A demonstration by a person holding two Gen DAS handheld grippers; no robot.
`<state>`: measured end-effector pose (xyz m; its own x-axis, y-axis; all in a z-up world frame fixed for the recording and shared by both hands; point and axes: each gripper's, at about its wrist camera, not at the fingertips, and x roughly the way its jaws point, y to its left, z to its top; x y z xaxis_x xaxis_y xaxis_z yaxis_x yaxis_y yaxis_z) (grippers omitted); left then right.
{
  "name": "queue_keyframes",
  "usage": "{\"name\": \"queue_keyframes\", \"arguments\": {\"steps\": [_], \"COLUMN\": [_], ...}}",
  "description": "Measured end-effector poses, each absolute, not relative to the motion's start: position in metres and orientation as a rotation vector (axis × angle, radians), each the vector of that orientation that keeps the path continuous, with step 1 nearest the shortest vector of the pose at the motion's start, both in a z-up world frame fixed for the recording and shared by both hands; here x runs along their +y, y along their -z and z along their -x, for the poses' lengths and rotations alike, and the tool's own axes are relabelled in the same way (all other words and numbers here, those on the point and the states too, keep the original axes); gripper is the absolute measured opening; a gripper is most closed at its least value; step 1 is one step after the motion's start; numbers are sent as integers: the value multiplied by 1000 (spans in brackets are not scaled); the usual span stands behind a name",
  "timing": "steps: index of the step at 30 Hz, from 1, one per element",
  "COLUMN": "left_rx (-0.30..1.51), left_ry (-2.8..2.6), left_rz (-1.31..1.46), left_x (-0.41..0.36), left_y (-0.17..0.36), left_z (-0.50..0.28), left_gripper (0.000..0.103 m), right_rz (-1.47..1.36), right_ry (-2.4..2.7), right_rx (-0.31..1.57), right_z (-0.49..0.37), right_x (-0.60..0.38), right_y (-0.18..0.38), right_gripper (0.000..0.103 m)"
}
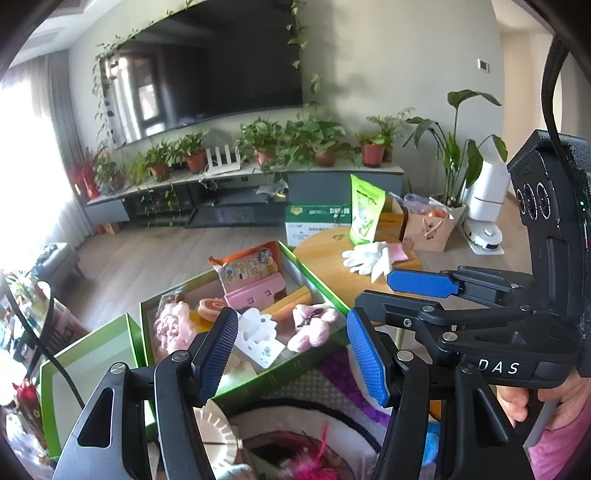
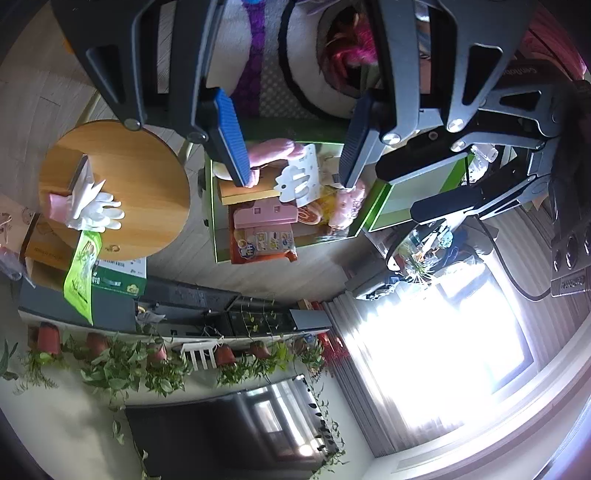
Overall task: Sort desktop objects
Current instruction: 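Move both grippers back down over the pile of items on the rug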
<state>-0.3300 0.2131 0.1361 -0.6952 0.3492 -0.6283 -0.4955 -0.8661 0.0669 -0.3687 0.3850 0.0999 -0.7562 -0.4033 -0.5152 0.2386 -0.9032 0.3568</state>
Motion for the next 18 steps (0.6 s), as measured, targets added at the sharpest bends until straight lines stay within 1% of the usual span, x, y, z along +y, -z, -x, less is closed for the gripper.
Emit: {"name": "queue_keyframes", "arguments": {"steps": [12,18], "left_rx": [370,368], "left_ry": [-2532,-2524], "left_rz": [763,731], "left_x": [204,201], "left_y": [-164,-168], "left_z": [261,227], "left_gripper": [63,63], "right_rz": [-787,-760], "right_ry": [2641,2649], "right_rx": [-340,-305], "right_z": [309,279], "right_x": [376,369], "right_y": [-127,-136], "right_gripper": [51,51]}}
